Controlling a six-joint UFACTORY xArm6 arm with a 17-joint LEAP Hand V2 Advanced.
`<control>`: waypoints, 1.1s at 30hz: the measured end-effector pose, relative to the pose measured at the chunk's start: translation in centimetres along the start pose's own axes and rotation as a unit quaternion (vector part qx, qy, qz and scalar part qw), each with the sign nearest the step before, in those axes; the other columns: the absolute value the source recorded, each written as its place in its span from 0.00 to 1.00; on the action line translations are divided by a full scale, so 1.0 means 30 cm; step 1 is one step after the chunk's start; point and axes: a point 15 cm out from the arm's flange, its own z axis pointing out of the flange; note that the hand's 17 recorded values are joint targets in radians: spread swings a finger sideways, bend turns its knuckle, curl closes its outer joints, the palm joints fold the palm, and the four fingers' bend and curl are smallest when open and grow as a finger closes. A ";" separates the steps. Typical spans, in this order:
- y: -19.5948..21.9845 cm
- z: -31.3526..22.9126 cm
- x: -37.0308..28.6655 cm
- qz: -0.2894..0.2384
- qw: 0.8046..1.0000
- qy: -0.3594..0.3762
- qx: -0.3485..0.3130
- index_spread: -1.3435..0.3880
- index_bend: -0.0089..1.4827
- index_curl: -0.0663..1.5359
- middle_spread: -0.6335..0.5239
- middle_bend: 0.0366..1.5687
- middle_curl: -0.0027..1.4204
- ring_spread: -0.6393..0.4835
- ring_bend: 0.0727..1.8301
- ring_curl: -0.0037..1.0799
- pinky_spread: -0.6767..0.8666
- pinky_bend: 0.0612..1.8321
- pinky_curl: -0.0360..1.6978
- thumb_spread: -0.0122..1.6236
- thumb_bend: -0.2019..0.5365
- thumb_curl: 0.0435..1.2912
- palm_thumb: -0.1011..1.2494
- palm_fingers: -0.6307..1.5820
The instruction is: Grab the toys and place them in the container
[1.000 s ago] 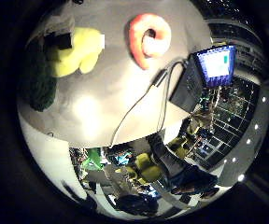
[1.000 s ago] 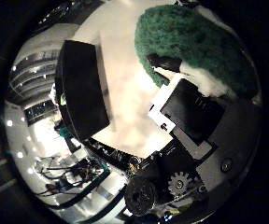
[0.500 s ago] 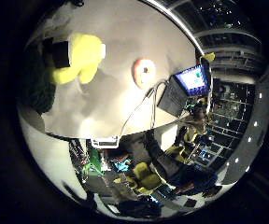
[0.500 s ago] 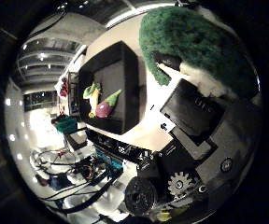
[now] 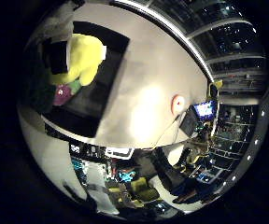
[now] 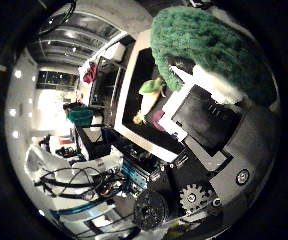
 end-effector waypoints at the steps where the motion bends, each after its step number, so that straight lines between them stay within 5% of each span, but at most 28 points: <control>1: -0.012 0.013 -0.031 -0.007 1.000 -0.002 0.004 0.64 0.72 0.49 0.47 0.85 0.44 0.42 0.77 0.53 0.29 0.63 0.53 0.51 0.24 0.57 0.82 0.82; 5: -0.001 0.138 -0.088 -0.019 1.000 -0.004 0.007 0.64 0.68 0.48 0.46 0.81 0.42 0.42 0.75 0.51 0.26 0.59 0.51 0.60 0.23 0.50 0.77 0.81; 7: 0.029 0.199 -0.109 -0.024 1.000 -0.005 -0.003 0.62 0.58 0.46 0.44 0.77 0.40 0.39 0.71 0.49 0.22 0.57 0.48 0.61 0.22 0.47 0.74 0.76; 9: 0.054 0.236 -0.126 -0.036 0.999 -0.004 -0.020 0.56 0.45 0.45 0.42 0.59 0.36 0.41 0.63 0.50 0.27 0.54 0.52 0.62 0.21 0.42 0.69 0.30; 10: 0.071 0.252 -0.136 -0.044 0.999 -0.004 -0.032 0.52 0.38 0.37 0.45 0.49 0.30 0.48 0.49 0.38 0.38 0.49 0.46 0.62 0.21 0.40 0.67 0.23; 13: 0.136 0.307 -0.154 -0.082 0.993 -0.005 -0.081 0.51 0.27 0.30 0.50 0.36 0.25 0.59 0.37 0.28 0.52 0.44 0.40 0.61 0.20 0.36 0.62 0.16; 17: 0.190 0.344 -0.158 -0.096 0.988 -0.011 -0.122 0.50 0.12 0.25 0.59 0.20 0.20 0.71 0.25 0.20 0.67 0.33 0.32 0.59 0.20 0.29 0.50 0.19; 22: 0.195 0.337 -0.139 -0.102 0.987 -0.002 -0.124 0.50 0.09 0.20 0.63 0.11 0.18 0.76 0.18 0.18 0.72 0.27 0.27 0.56 0.21 0.25 0.42 0.22; 33: 0.210 0.232 0.112 -0.068 0.992 0.036 -0.102 0.53 0.10 0.17 0.64 0.09 0.18 0.77 0.13 0.19 0.73 0.25 0.22 0.56 0.24 0.22 0.42 0.26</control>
